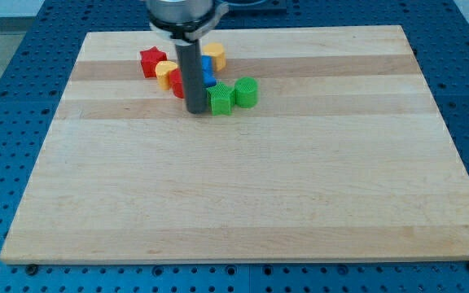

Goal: Move the red star and yellow heart towards down

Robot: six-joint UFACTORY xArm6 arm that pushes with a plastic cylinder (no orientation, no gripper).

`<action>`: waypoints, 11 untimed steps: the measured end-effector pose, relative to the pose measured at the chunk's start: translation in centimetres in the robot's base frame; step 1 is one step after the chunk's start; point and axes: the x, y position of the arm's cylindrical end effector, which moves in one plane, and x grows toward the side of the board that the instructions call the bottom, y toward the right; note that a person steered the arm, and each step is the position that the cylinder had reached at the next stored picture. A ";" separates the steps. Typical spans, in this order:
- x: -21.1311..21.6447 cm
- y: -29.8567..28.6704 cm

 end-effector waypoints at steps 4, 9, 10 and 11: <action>-18.8 -12.6; -12.3 -7.0; -11.5 -5.4; -10.9 -4.3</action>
